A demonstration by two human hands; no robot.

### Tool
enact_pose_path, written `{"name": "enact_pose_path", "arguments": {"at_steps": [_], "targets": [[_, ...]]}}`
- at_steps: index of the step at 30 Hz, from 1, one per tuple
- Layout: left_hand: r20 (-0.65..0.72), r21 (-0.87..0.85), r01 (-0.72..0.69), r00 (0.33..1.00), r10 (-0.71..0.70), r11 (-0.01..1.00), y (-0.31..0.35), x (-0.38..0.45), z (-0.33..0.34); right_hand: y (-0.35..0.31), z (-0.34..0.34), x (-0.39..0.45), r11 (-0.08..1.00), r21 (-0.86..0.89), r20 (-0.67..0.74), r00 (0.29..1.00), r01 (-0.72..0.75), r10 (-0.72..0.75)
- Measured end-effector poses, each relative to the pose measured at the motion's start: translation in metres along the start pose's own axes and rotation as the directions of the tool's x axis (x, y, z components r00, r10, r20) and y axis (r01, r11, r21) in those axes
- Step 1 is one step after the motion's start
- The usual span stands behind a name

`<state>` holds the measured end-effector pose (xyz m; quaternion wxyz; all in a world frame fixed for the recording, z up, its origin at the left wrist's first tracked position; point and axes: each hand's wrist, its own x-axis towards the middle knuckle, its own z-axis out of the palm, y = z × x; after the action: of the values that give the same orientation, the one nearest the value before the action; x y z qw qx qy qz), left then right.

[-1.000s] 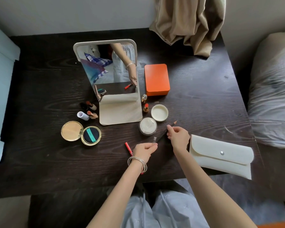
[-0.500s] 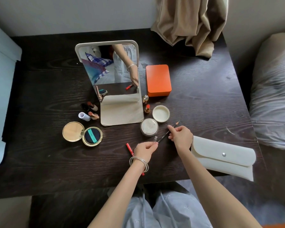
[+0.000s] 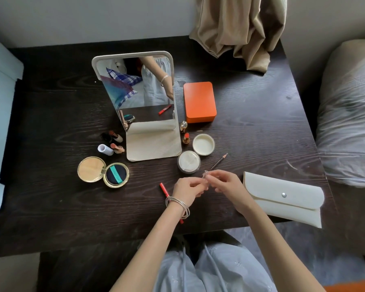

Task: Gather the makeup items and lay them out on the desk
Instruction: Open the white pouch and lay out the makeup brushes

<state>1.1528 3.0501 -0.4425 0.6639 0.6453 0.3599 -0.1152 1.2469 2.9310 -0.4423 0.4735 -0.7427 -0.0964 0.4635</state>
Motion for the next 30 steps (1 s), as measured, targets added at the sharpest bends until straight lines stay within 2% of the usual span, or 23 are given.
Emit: {"name": "enact_pose_path", "arguments": {"at_steps": [3,8,14,21,25,26,28,30], "targets": [[0.019,0.013,-0.036,0.999,0.036,0.999,0.01,-0.001,0.004,0.002,-0.008,-0.004,0.992,0.126,0.0,1.0,-0.011,0.011],[-0.068,-0.253,-0.048,0.997,0.031,0.966,0.02,-0.001,0.014,0.002,-0.019,-0.006,0.917,0.399,0.043,0.999,-0.033,0.017],[-0.244,-0.215,-0.16,0.964,0.105,0.963,0.023,-0.002,0.026,-0.001,-0.023,-0.008,0.932,0.36,-0.049,0.999,0.036,-0.02],[-0.318,-0.171,-0.191,0.939,0.129,0.967,0.03,0.0,0.034,-0.003,-0.03,-0.007,0.96,0.266,0.009,0.995,0.094,-0.1],[-0.327,-0.196,-0.179,0.939,0.107,0.964,0.034,0.001,0.036,-0.006,-0.03,-0.004,0.932,0.349,-0.001,0.994,0.103,-0.109],[-0.333,-0.207,-0.177,0.937,0.101,0.962,0.035,0.001,0.037,-0.008,-0.029,-0.003,0.943,0.299,-0.054,0.989,0.145,-0.135],[-0.374,-0.189,-0.193,0.921,0.111,0.963,0.035,0.001,0.037,-0.008,-0.028,-0.002,0.957,-0.027,-0.198,0.937,0.288,-0.288],[-0.412,-0.144,-0.219,0.9,0.143,0.965,0.035,0.001,0.038,-0.01,-0.027,0.0,0.825,-0.419,-0.226,0.836,0.38,-0.5]]}}
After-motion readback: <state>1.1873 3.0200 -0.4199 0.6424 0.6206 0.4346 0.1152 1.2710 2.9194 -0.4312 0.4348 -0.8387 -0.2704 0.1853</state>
